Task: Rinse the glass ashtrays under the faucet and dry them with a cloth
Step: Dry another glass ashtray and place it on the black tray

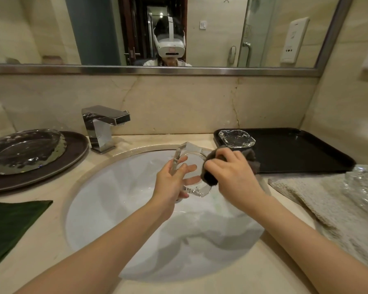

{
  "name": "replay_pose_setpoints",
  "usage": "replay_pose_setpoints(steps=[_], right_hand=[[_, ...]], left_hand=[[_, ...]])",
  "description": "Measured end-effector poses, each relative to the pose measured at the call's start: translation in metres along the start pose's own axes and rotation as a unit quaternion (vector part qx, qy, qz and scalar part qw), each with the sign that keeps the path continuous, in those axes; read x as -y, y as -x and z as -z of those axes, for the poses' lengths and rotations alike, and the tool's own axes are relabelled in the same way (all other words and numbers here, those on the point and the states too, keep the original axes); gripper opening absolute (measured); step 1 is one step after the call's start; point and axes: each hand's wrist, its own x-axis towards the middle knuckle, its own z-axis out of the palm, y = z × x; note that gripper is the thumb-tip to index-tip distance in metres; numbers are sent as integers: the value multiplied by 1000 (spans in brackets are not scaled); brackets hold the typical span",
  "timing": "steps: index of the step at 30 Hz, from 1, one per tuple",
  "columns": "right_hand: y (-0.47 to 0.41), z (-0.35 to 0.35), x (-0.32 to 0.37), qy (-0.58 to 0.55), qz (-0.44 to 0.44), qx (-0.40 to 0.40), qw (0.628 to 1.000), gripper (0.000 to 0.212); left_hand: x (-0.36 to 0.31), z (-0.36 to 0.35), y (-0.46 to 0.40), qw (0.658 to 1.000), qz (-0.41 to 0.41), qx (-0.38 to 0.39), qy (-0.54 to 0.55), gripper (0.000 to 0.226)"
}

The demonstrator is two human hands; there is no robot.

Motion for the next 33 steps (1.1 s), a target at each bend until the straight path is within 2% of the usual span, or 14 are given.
replay_pose_setpoints(steps=[2, 4, 6, 8, 10, 12, 17, 22, 26, 28, 29, 30, 31, 33], right_hand=[[-3, 3, -1, -88, -83, -102, 987, 24], [-6, 5, 3, -198, -163, -175, 951, 34], [-7, 2, 13, -236, -156, -119, 952, 43], [-4, -5, 21, -188, -107, -23, 976, 43], [-6, -7, 20, -187, -132, 31, 973, 55], [-7, -7, 14, -251, -186, 58, 948, 54], [-5, -4, -7, -383, -280, 126, 871, 18], [-6, 3, 1, -564, -416, 82, 709, 28], [-11, -1, 31, -706, -471, -8, 528, 28], [-11, -2, 46, -735, -475, -18, 483, 26], [-11, -3, 50, -734, -480, -8, 480, 25], [-12, -4, 51, -719, -488, 4, 494, 24], [-13, -5, 49, -688, -500, 13, 525, 22], [-14, -7, 39, -584, -526, 11, 619, 17]], left_hand=[[2, -1, 2, 1000, 5, 11, -24, 19], [5, -3, 3, 998, 0, 32, -62, 19], [10, -6, 5, 993, -16, 55, -101, 18], [12, -9, 6, 988, -36, 59, -139, 23], [12, -7, 7, 984, -48, 58, -159, 27], [10, -5, 8, 985, -55, 69, -150, 25], [6, -8, 11, 995, -16, 71, -68, 18], [7, -6, 4, 1000, 11, 9, -1, 13], [5, -3, -1, 991, 51, -46, 112, 7], [6, -1, -3, 986, 73, -62, 135, 6], [7, 1, -3, 986, 81, -68, 126, 6], [8, 2, -3, 989, 85, -72, 98, 7], [10, 3, -3, 992, 80, -73, 57, 9], [10, 0, -1, 997, 53, -47, -11, 9]])
